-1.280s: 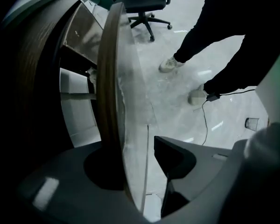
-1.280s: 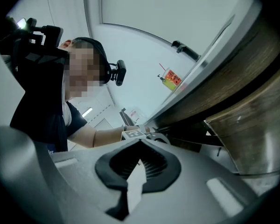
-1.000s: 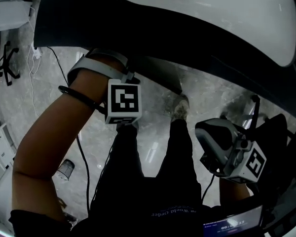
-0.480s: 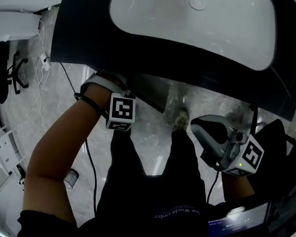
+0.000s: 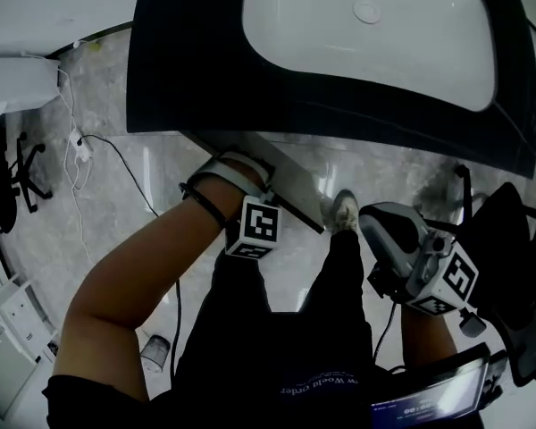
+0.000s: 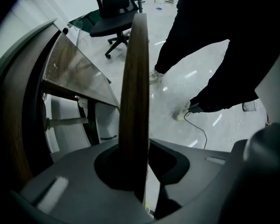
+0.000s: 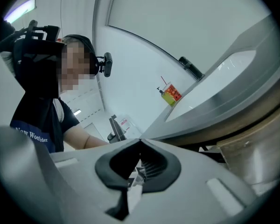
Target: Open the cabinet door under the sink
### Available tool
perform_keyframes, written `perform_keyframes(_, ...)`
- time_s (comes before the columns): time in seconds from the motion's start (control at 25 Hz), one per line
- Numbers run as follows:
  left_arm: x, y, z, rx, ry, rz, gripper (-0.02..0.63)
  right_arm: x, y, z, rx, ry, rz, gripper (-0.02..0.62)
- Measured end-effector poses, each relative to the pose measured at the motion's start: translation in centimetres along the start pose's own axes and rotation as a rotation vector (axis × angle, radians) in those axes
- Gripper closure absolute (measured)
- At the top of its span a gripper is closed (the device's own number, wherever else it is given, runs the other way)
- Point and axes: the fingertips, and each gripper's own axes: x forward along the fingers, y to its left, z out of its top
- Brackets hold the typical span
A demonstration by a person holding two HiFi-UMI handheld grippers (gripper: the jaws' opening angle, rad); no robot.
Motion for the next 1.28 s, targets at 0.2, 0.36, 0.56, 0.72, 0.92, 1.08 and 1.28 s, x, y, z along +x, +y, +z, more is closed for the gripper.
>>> perform_keyframes(0.2, -0.2, -2.7, 0.7, 0.101, -0.077, -0.023, 0.537, 1.8, 2.8, 0.0, -0.027, -0.087, -0.117, 0.594)
perform_keyframes(0.36, -0.3, -3.9, -0.1, 0.177, -0.081, -0.016, 0.537, 1.0, 2.8, -0.4, 0.017, -0.201, -0.25, 0.594)
perform_keyframes(0.56, -2.5, -9.5, -2.3, 0.296, -0.049, -0.117, 0.529, -1.8, 5.8, -1.7, 0.051, -0.248, -0.286, 0.594)
perform_keyframes(0.72, -2.9, -10.7, -2.0, 0.32, -0.034, -0.121, 0.526, -3.9, 6.6, -2.2, 0.044, -0.265, -0.292, 0.594)
perform_keyframes(0.92, -3.2, -10.8, -2.2, 0.311, -0.024, -0.131, 0.526, -4.7, 8.3, -3.8, 0.029, -0.291, -0.297, 0.594)
perform_keyframes(1.08, -3.3, -11.5, -2.6, 0.367, -0.03, -0.123, 0.526, -5.3, 9.0, -5.3, 0.012, -0.299, -0.356, 0.594)
perform_keyframes(1.28, -3.2, -13.9, -4.1, 0.508, -0.029, -0.11, 0.525, -4.4, 11.0, -6.3, -0.006, -0.333, -0.43, 0.594)
